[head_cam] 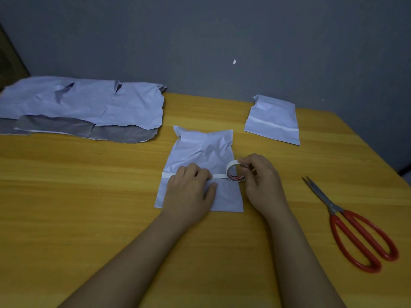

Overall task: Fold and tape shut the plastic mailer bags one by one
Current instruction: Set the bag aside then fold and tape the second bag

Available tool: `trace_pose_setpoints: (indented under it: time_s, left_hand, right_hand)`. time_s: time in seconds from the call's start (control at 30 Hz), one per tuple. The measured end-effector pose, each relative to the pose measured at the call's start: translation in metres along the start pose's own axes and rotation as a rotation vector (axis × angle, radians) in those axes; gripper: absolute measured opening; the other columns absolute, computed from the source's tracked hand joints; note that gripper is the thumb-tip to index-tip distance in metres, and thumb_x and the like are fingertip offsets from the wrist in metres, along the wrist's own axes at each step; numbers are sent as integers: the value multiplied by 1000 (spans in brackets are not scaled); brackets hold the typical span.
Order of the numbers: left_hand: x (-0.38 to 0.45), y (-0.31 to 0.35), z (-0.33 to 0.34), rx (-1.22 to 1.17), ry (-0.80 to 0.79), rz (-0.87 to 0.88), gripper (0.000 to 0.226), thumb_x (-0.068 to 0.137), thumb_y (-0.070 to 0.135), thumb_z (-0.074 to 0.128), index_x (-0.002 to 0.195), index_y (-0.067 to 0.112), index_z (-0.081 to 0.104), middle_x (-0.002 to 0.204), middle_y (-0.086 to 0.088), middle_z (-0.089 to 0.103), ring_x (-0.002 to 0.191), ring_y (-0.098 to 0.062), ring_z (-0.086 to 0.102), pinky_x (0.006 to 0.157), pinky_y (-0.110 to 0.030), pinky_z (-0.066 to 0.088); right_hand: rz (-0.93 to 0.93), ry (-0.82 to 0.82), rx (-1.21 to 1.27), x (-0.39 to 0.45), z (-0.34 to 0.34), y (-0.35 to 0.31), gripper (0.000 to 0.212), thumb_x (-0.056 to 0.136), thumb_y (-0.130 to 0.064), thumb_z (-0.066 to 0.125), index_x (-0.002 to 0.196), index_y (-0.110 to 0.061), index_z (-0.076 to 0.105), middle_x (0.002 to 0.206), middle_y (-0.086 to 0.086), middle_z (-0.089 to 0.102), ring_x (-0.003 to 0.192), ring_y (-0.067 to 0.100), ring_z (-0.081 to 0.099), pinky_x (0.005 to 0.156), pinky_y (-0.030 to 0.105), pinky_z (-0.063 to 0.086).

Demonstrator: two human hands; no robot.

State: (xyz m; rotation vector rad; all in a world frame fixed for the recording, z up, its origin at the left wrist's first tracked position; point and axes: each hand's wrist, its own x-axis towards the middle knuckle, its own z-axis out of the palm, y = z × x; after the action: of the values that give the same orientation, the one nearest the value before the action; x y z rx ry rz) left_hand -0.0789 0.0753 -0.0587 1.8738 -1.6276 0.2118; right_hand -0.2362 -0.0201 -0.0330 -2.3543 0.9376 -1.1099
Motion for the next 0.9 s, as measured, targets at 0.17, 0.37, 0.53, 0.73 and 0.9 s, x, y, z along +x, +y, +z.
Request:
trace_pose_setpoints:
  time_s: [0.17,0.37,0.53,0.73,0.9]
  left_hand:
    - [1,1,-1,-13,-8,-4,35,88,40,38,84,16,63,81,-1,54,72,-23,52,54,-33,43]
    - [2,3,-4,64,-30,24,35,82,42,42,85,15,64,80,-3,56,70,-24,55,51,-31,43]
    - [4,13,-7,184,-110,26,22,79,30,68,91,12,63,80,-5,58,70,-26,57,46,-32,42]
    - [1,18,-11,176,-159,28,25,91,33,41,90,16,59,80,-4,56,71,-28,57,47,-32,43]
    - [-5,15,-18,93,-300,31,63,88,51,6,114,23,56,113,-1,52,104,-22,48,78,-34,47]
  right_hand:
    - [-17,-1,-7,-1,-1,1,14,88,1,51,88,-12,57,86,2,57,82,19,52,69,32,43]
    - [19,10,4,-3,0,0,13,90,1,52,86,-12,55,85,1,56,81,19,52,68,38,45]
    - [40,14,0,-4,1,-1,12,91,-3,51,87,-14,55,86,-1,56,82,19,52,68,39,46]
    - [43,6,-37,-3,1,-1,12,93,-6,49,89,-16,55,87,-2,56,82,17,51,67,38,45]
    - [29,26,-35,-2,0,-3,13,92,-7,49,91,-17,57,89,-3,57,84,16,51,67,34,44]
